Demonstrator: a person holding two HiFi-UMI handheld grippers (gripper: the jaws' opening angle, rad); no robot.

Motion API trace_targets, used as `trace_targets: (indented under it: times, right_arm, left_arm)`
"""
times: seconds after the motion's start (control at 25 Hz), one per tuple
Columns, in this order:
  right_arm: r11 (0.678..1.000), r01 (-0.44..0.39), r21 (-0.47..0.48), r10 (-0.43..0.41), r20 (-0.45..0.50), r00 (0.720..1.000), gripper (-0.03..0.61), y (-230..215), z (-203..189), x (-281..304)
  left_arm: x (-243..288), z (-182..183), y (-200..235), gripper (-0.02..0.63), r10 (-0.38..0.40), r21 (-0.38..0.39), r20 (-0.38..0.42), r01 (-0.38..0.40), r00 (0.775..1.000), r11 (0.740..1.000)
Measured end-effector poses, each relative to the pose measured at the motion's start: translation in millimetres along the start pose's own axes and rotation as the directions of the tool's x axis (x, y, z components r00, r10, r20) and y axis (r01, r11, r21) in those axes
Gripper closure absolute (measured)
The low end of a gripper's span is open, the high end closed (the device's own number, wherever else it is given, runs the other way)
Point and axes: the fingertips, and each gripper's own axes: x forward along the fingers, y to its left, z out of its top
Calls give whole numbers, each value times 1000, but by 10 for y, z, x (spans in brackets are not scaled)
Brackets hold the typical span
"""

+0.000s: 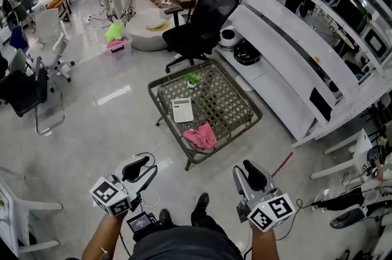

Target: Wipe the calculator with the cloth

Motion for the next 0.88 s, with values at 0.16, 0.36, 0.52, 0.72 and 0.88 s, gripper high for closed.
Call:
trace_targets:
  times: [0.16, 0.36, 0.52, 0.72, 0.88]
  right_arm:
    - [999, -42, 19, 42, -7, 999, 454, -204, -81, 220]
    - [993, -111, 39, 112, -26, 993, 454, -599, -75, 501]
    - [986, -166, 37, 167, -29, 986, 454, -914, 35, 714]
    - [972, -231, 49, 233, -43, 972, 454, -1226, 47, 947]
    - [958, -279, 61, 282, -48, 958, 454, -1433, 63, 1113]
  left_arm:
    - [154, 33, 105, 419, 53, -11, 1, -53, 999, 999]
    - [388, 38, 152, 419, 137, -8, 7, -137, 990, 990]
    - [647, 82, 150, 419, 192, -14, 17, -192, 981, 981]
    - [867, 49, 141, 419, 252, -27, 32, -251, 967, 968]
    - [1027, 87, 142, 419, 310, -19, 28, -310, 950, 951]
